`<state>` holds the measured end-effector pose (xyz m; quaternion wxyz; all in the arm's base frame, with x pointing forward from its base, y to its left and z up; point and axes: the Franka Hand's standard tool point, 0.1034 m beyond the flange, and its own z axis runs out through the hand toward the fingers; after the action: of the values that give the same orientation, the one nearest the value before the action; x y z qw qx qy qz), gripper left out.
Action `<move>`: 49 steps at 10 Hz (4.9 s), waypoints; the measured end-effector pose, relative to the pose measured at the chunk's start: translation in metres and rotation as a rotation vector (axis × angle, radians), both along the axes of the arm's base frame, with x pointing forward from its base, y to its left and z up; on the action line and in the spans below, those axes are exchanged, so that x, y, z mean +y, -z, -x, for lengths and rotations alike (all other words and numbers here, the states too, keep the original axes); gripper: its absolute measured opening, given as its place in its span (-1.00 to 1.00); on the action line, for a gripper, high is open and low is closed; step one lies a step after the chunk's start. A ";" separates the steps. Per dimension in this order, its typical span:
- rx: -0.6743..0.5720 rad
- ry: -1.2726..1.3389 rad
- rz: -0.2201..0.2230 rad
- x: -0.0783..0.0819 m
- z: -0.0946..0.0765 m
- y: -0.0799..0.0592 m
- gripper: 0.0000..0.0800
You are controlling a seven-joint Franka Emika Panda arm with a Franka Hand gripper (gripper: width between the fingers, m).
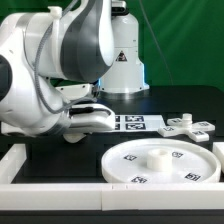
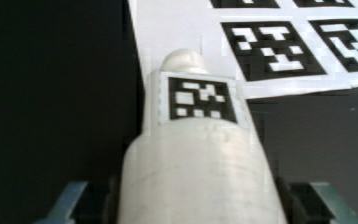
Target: Assemble round table
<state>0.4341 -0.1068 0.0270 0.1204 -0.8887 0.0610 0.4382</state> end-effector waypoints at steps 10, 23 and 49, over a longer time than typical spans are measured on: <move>-0.698 -0.060 0.086 0.071 -0.059 -0.071 0.02; -1.377 -0.118 0.235 0.121 -0.113 -0.097 0.02; -1.336 -0.127 0.208 0.144 -0.126 -0.055 0.60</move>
Offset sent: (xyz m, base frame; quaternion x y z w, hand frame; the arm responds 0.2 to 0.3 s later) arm 0.0061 0.0122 0.0253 -0.0102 0.1865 -0.0473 0.9813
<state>0.5603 0.0369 0.0822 0.0204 -0.9775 -0.0369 -0.2067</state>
